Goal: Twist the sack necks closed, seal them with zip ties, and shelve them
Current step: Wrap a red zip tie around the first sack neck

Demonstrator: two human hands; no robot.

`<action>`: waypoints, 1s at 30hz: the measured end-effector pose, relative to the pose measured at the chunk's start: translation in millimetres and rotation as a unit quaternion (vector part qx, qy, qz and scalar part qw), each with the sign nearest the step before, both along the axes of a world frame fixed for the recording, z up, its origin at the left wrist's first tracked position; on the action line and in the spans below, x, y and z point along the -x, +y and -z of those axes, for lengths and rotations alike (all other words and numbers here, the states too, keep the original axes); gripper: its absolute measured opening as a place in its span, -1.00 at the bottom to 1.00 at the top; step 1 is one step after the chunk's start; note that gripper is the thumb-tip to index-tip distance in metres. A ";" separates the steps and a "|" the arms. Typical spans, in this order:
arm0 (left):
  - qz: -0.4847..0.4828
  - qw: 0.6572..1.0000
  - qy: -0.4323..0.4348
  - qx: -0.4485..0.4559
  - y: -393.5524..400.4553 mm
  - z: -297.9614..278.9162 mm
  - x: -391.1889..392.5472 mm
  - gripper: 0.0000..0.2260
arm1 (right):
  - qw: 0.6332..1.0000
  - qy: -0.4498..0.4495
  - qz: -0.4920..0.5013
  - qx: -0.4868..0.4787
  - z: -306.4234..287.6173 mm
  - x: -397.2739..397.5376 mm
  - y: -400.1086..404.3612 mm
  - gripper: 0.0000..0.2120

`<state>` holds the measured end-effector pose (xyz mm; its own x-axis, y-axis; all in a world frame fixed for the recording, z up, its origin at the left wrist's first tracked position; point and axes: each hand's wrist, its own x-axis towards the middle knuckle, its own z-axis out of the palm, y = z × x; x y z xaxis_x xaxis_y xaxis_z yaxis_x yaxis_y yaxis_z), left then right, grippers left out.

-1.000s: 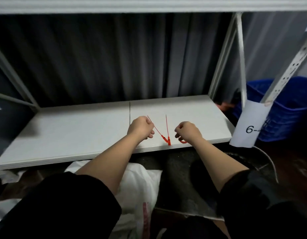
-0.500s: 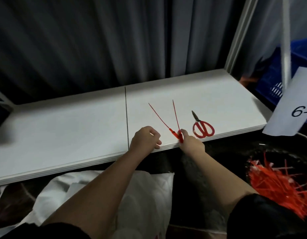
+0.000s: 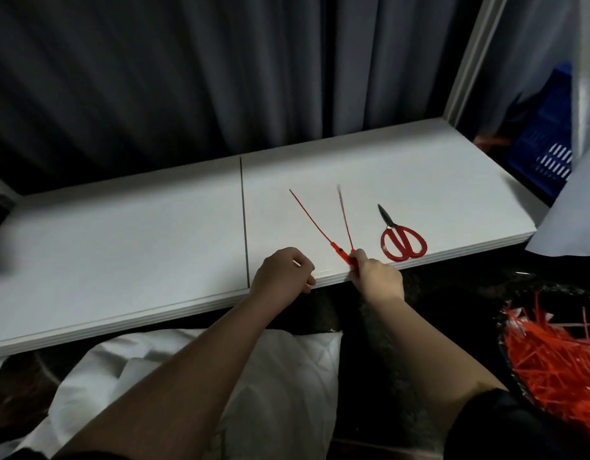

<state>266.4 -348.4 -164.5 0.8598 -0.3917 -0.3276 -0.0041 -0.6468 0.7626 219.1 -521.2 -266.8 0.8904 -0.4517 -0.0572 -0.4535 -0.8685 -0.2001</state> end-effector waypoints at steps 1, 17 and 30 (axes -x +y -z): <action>0.002 1.000 -0.002 -0.005 1.2 0.2 0.2 -0.87 | 1.000 -0.005 0.004 0.005 -2.1 0.7 0.4 -0.73; 0.053 0.997 0.054 -0.008 29.0 -141.2 55.6 -0.79 | 0.966 -0.252 -0.001 0.065 -188.9 47.5 52.3 -0.89; -0.094 0.982 -0.014 0.160 179.9 -257.8 159.6 -0.88 | 0.943 -0.262 -0.204 0.002 -318.1 143.1 220.5 -0.79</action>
